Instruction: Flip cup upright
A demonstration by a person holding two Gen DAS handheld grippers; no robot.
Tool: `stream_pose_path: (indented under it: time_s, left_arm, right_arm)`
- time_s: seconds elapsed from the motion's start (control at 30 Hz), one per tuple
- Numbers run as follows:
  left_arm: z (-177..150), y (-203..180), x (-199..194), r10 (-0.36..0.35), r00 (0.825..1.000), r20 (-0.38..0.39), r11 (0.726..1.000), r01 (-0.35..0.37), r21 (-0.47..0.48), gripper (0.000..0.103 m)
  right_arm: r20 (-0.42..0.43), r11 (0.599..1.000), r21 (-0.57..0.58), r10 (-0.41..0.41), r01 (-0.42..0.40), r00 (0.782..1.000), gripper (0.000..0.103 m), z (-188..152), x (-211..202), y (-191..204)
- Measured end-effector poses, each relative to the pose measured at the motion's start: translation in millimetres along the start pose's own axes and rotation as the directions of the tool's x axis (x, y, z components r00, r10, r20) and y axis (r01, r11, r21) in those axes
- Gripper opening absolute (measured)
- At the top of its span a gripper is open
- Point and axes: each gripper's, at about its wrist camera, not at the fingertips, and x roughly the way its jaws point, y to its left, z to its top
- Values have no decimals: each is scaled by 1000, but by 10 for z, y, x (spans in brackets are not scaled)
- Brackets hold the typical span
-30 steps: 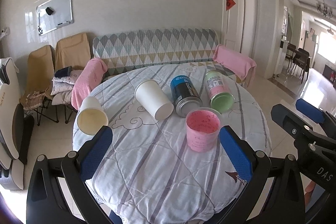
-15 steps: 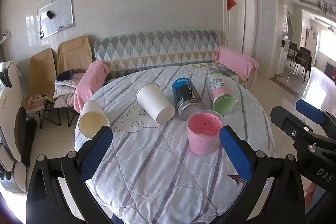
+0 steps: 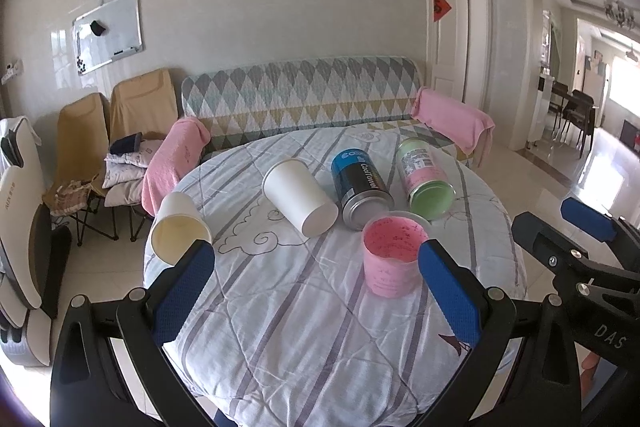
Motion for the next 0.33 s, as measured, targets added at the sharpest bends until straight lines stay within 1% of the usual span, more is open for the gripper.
stream_pose_path:
  time_s: [0.23, 0.33]
  left_arm:
    - [3, 35, 37, 2, 1000, -8, 1000, -2, -2, 103]
    - [1, 31, 57, 0, 1000, -11, 1000, 0, 4, 103]
  right_arm:
    - [-19, 1000, 6, -11, 12, 1000, 84, -10, 54, -19]
    - [-49, 1000, 14, -26, 26, 998, 84, -25, 126, -41]
